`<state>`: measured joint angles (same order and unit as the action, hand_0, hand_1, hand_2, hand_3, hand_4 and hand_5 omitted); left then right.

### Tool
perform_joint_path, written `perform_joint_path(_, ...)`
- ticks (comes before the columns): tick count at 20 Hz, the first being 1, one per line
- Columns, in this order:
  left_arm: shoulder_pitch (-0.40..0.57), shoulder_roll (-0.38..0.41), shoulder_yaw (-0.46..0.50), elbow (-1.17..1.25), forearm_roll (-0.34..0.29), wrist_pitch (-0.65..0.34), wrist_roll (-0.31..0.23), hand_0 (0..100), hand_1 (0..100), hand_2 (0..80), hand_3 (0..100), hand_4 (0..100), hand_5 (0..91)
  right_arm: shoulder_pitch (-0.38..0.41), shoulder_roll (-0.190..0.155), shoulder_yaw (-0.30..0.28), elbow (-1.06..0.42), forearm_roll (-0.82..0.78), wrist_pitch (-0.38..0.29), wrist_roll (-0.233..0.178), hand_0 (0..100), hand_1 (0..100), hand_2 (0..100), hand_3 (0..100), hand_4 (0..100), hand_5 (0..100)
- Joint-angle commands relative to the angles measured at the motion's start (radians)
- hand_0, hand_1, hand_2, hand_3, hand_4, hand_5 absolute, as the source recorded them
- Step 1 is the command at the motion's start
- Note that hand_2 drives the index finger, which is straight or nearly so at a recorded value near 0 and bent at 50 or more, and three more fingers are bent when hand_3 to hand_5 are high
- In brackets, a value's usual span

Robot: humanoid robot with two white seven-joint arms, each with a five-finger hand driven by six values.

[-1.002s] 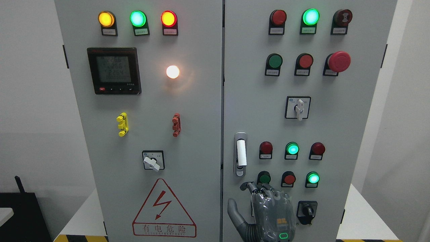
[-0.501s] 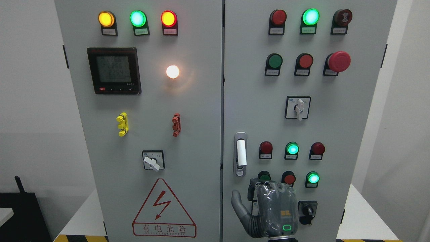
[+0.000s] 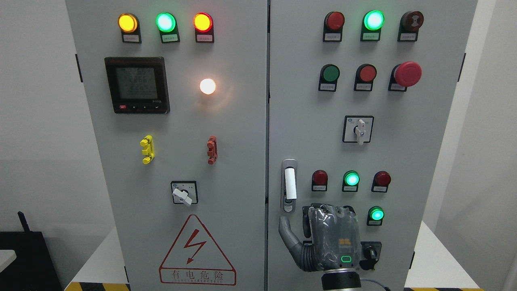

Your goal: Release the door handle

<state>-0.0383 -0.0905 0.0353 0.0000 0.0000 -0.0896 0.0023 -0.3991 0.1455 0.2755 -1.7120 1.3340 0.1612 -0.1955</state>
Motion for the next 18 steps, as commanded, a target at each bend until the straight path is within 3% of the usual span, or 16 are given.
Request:
perform_joint_path(1,0.0,0.0,0.0,-0.009,-0.028,-0.001,0.001,12,39,0.0,0,0,0.0,-0.017,0.0,0.007,-0.009,0.011,-0.003,0.001,37,35,100,100,100,99)
perform_joint_path(7,0.0,0.0,0.0,-0.009,-0.028,-0.001,0.001,12,39,0.0,0,0,0.0,-0.018,0.0,0.01,-0.021,0.074,-0.008,-0.005,32,46,100,100,100,99)
perform_joint_path(18,0.0,0.0,0.0,-0.009,-0.028,-0.001,0.001,12,39,0.0,0,0,0.0,-0.058,0.002,0.013,-0.017,0.077,-0.008,0.008,31,46,100,100,100,98)
